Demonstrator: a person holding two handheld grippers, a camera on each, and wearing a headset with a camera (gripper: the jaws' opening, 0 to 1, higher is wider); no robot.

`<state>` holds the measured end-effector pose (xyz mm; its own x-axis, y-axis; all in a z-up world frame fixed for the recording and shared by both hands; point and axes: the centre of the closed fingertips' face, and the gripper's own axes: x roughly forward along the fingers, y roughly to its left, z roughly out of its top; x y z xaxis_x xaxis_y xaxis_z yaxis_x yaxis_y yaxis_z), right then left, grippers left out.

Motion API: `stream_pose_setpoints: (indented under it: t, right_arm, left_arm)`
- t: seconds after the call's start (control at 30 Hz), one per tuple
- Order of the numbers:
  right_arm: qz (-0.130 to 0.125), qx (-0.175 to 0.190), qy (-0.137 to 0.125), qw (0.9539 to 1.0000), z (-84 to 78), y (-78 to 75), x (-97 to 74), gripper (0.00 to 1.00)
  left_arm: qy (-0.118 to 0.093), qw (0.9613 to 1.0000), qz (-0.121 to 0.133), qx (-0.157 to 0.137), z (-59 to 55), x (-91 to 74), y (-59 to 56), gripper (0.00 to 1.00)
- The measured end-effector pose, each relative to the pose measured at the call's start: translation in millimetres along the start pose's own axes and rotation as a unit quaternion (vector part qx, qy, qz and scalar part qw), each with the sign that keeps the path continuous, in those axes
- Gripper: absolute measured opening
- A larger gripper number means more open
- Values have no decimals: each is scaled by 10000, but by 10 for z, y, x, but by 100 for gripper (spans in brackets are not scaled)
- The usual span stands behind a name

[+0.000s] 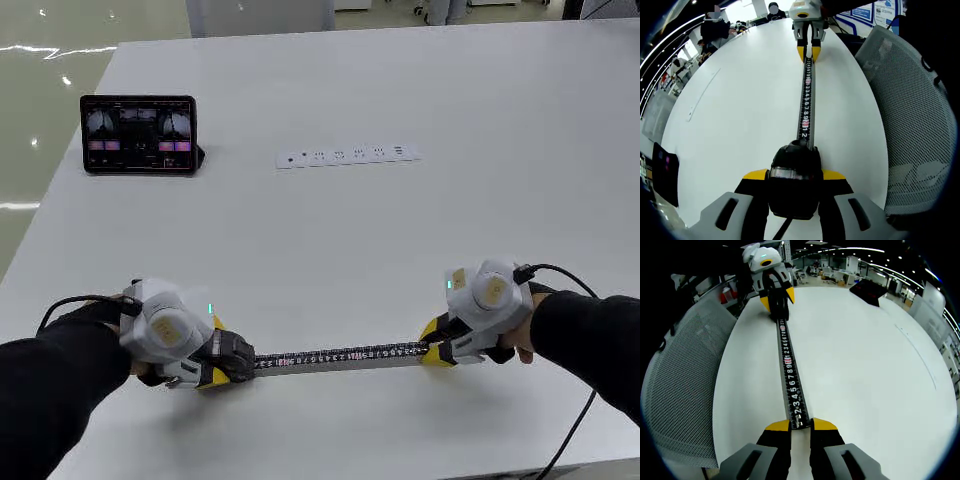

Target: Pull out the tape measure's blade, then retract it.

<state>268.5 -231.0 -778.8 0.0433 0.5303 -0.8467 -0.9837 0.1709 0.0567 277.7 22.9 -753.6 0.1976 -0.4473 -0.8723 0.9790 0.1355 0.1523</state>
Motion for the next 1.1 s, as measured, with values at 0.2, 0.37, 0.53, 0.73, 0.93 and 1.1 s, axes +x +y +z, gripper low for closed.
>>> stream_pose_setpoints:
  t: [0.2, 0.37, 0.53, 0.73, 0.93, 1.1]
  right_arm:
    - [-12, 46, -32, 10000, -3, -1, 1, 10]
    - [-16, 8, 29, 10000, 3, -2, 5, 10]
    - [-34, -34, 120, 9999, 16, 4, 13, 11]
    - [4, -173, 276, 9995, 17, 11, 15, 12]
    - [36, -251, 360, 9990, 12, 16, 15, 12]
    - [-13, -307, 371, 9988, 7, 16, 15, 12]
  left_arm:
    - [-14, 10000, 4, -17, 2, 3, 2, 33]
    - [-29, 10000, 11, -25, 5, 5, 4, 33]
    - [-56, 10000, -18, -6, 6, 6, 10, 34]
    - [-34, 10000, -38, 7, 5, 8, 13, 34]
    - [-8, 10000, -15, -64, 7, 7, 13, 35]
    - [1, 10000, -50, -38, 7, 4, 16, 35]
